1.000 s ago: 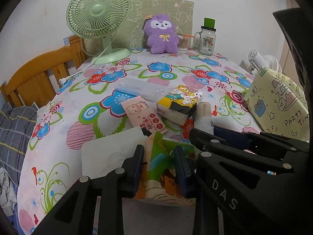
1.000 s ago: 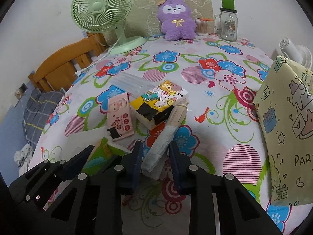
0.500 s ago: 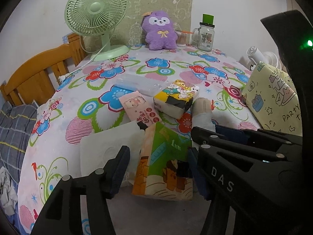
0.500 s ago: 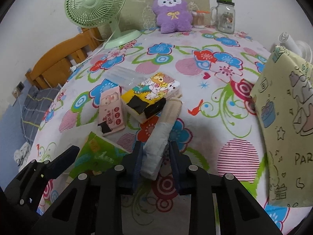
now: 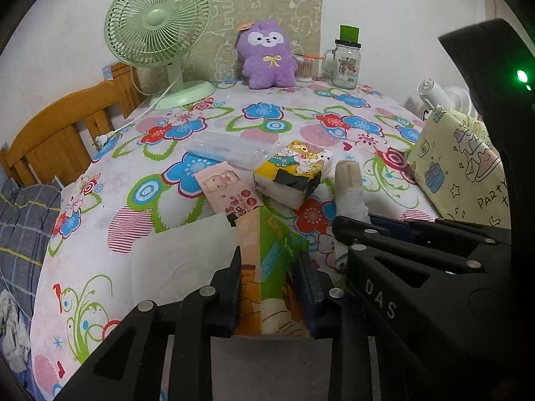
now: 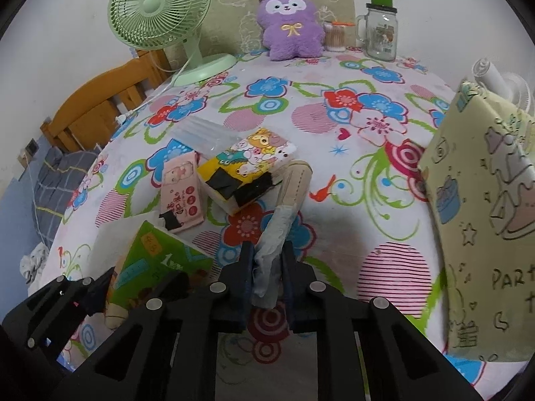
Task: Organize soft objects
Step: 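Lift the tissue pack and towel with both tools toward the paper box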
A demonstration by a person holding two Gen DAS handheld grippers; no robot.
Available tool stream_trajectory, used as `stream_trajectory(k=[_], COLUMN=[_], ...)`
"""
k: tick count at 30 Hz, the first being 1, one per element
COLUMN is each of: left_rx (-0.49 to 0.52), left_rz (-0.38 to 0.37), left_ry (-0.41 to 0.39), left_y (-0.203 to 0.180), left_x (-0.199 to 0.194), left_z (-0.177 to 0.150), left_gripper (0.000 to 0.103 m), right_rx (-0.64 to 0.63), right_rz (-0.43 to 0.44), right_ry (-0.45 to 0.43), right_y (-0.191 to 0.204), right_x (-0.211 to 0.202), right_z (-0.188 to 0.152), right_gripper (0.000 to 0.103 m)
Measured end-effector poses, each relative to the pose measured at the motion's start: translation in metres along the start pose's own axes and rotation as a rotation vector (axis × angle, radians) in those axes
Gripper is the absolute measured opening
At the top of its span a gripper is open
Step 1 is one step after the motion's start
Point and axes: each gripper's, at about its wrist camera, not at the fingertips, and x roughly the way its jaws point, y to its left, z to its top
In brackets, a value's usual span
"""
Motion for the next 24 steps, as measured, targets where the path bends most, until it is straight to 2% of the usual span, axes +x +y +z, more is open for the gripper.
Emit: stream_trajectory(k=[8, 24], left_rx=[0.001, 0.019], left_rz=[-0.007, -0.015], left_ry=[-0.017, -0.066], left_y=[-0.006, -0.023], left_x=[-0.009, -0.037], left_z=[-0.001, 0.001], left_gripper=[0.021, 0.020], right_rx=[-0.010, -0.010], right_rz=[-0.011, -0.047], right_ry=[-0.028, -0.102], right_y=[-0.001, -0.004], right_x=[-0.018, -0.062], right_z=[-0.005, -0.011], right_gripper=[0.018, 0.019])
